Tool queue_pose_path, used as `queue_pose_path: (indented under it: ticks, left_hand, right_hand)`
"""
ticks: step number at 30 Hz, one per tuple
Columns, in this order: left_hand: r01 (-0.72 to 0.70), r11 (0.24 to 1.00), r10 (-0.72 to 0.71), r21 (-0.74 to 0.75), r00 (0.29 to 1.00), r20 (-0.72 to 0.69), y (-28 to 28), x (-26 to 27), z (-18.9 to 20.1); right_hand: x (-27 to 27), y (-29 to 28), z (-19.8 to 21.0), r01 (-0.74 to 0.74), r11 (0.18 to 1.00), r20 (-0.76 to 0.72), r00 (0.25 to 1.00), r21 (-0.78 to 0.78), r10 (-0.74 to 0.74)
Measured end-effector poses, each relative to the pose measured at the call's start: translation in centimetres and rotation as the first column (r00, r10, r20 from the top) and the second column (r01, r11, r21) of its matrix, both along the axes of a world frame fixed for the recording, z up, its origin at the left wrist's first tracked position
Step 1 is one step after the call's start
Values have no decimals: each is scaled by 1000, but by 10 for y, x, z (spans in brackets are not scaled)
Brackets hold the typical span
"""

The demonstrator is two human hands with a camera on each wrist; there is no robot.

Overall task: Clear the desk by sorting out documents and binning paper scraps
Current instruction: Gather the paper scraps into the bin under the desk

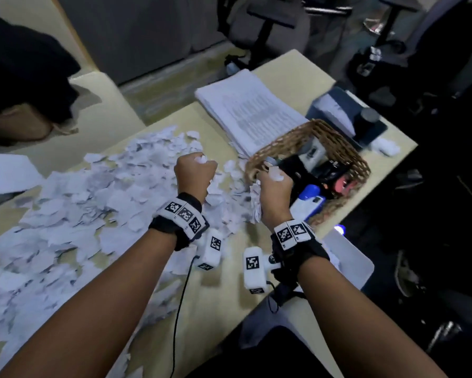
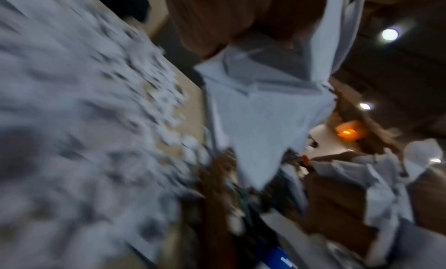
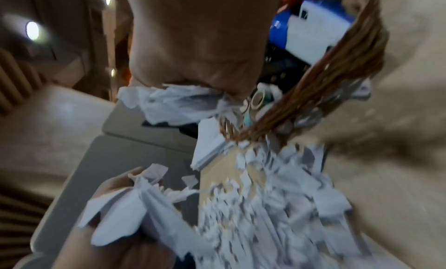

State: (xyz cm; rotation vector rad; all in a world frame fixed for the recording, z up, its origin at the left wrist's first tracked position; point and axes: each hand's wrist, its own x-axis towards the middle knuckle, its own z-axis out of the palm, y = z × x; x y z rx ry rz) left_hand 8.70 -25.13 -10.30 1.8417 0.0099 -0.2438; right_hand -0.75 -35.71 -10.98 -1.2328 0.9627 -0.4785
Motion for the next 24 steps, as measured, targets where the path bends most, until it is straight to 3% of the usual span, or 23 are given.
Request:
queue_pose_path:
  ticks: [3,8,13,16,18,21,24]
  left_hand:
    - [135,984,-132,-114,991,29,-67,-35,12]
    - [427,886,-423,-183,904,63,-188,-120,37]
    - [585,785,-605,-206,795,-51,-295,-226,16]
    - [675,722,-692,-154,702,-166,-336,-273,-32]
    - [695,710,-694,-111,664,-279,-351,-292,-79]
    - [758,651,-661,49,597,-455,-364,-301,-164]
    - [764,626,-537,156,567,-625,-372,-294,-258]
  right_hand:
    - [-45,-48,13,205,963,43,976,174,-216]
    - [-140,-145,31,572,809,21,815,135,-579]
    - [-250,-219,0,765,639,-11,641,82,-767]
    - [-303,-249,-47,824,561,-96,567,81,-818]
    - [-326,-261,-94,822,562,-209,568,95,-796]
    - [-346,-269,-184,764,631,-373,629,134,-682]
    - [-346,-278,-267,682,718,-490,677,137,-550]
